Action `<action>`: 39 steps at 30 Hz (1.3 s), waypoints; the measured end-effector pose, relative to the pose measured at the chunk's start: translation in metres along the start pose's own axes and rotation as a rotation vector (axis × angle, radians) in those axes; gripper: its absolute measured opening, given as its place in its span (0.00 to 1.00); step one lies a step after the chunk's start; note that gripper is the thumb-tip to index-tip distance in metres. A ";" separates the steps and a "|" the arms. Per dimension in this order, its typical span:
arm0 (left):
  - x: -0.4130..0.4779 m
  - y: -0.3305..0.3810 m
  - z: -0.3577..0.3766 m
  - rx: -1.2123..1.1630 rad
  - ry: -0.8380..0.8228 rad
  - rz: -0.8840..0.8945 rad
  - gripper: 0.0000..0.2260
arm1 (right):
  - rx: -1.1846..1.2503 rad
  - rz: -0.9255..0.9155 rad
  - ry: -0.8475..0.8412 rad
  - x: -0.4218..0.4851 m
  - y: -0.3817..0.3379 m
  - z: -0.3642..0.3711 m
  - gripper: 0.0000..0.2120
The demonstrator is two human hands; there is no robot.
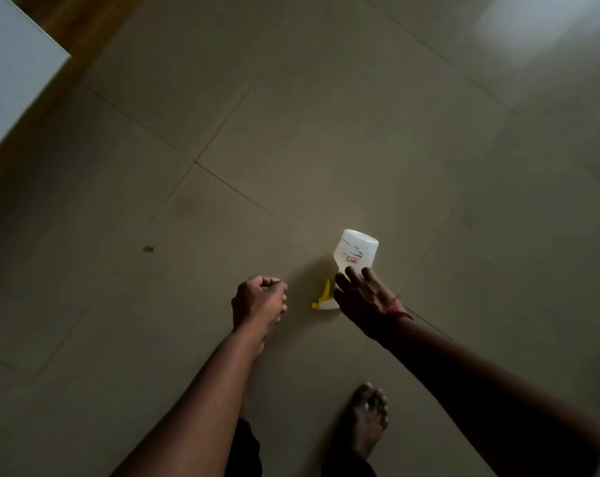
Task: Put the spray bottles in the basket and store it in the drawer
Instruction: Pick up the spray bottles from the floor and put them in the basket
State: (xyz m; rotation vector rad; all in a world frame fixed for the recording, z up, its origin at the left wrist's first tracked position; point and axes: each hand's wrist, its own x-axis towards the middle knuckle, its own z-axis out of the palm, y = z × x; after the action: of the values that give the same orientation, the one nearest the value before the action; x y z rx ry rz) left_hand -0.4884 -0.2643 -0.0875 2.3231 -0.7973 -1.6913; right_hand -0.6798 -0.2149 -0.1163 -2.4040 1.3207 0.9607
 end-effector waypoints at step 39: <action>-0.258 0.119 -0.476 0.002 0.513 0.254 0.01 | 1.835 0.098 0.279 -0.084 -0.132 -0.578 0.16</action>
State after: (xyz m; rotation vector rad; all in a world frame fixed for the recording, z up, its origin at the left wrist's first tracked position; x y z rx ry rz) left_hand -0.1450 -0.3198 0.3444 2.3710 -0.9252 -0.9318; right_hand -0.3526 -0.3673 0.3613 -0.9513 1.3137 -0.5778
